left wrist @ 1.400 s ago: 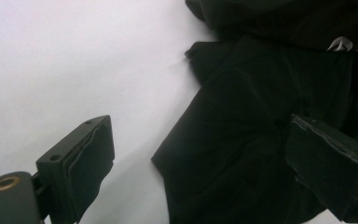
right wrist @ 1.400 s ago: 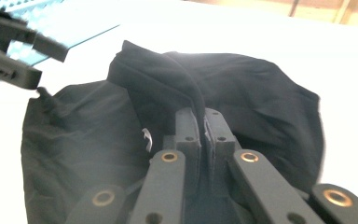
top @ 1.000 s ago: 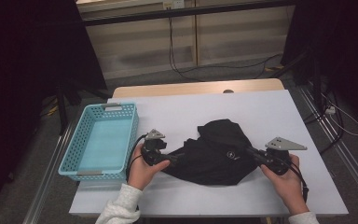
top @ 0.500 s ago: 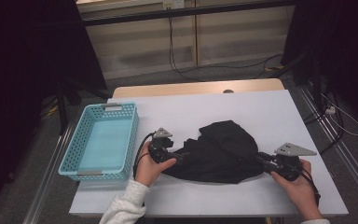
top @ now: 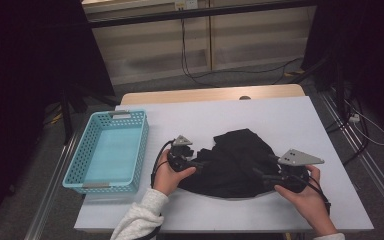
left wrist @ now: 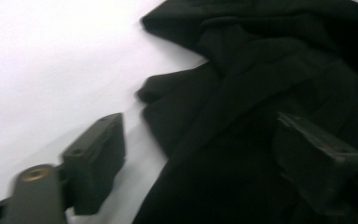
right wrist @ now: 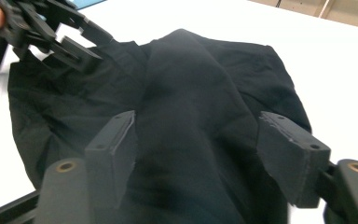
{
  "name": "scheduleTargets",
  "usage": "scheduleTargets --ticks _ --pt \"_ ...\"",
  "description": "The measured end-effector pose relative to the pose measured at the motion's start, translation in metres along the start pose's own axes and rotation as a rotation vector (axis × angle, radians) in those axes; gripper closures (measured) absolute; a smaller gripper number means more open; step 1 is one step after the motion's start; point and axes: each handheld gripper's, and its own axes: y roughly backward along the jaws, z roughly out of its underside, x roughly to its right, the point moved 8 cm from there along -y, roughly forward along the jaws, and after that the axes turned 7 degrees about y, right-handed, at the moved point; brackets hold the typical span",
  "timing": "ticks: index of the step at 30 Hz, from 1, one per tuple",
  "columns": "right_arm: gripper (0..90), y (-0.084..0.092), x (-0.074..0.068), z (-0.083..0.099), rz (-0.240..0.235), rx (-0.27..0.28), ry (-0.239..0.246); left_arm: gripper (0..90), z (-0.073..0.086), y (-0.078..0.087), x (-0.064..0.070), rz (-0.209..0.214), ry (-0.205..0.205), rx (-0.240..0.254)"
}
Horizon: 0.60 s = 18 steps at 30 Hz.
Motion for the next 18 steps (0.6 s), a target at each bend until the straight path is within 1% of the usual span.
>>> scheduleTargets --ticks 1,2,4,6,7,8,9,10,11,14,18 --pt "27.1 -0.002 -0.002 -0.001 -0.001 -0.001 0.0 21.1 0.001 -0.003 0.0 -0.003 0.009 -0.002" --pt "27.0 -0.005 -0.003 -0.001 -0.005 -0.006 0.005 21.7 0.0 -0.004 0.001 -0.002 0.004 0.001" --pt "27.1 -0.01 -0.005 0.0 -0.01 -0.013 0.012 30.2 -0.001 -0.006 0.004 0.007 0.008 -0.005" --pt "27.1 -0.015 -0.006 0.001 -0.009 -0.021 0.013 43.7 -0.001 -0.005 0.006 0.019 0.0 -0.029" --pt "27.1 -0.018 -0.007 0.001 -0.008 -0.026 0.016 50.0 0.0 -0.005 0.008 0.024 0.014 -0.041" --pt "27.3 -0.02 -0.008 0.0 -0.009 -0.028 0.021 58.8 0.002 -0.003 0.011 0.039 0.027 -0.073" --pt "28.1 -0.022 -0.009 0.0 -0.015 -0.028 0.033 69.7 0.004 -0.002 0.013 0.043 0.054 -0.092" --pt "28.9 -0.025 -0.011 -0.001 -0.023 -0.03 0.043 78.0 0.006 -0.001 0.014 0.041 0.064 -0.099" --pt "28.9 -0.027 -0.012 -0.003 -0.023 -0.032 0.047 82.2 0.007 0.0 0.015 0.044 0.066 -0.098" --pt "30.8 -0.036 -0.017 -0.008 -0.027 -0.031 0.065 85.2 0.009 0.009 0.015 0.04 0.079 -0.101" --pt "31.9 -0.048 -0.022 -0.017 -0.021 -0.028 0.091 85.9 0.011 0.03 0.01 0.027 0.093 -0.089"
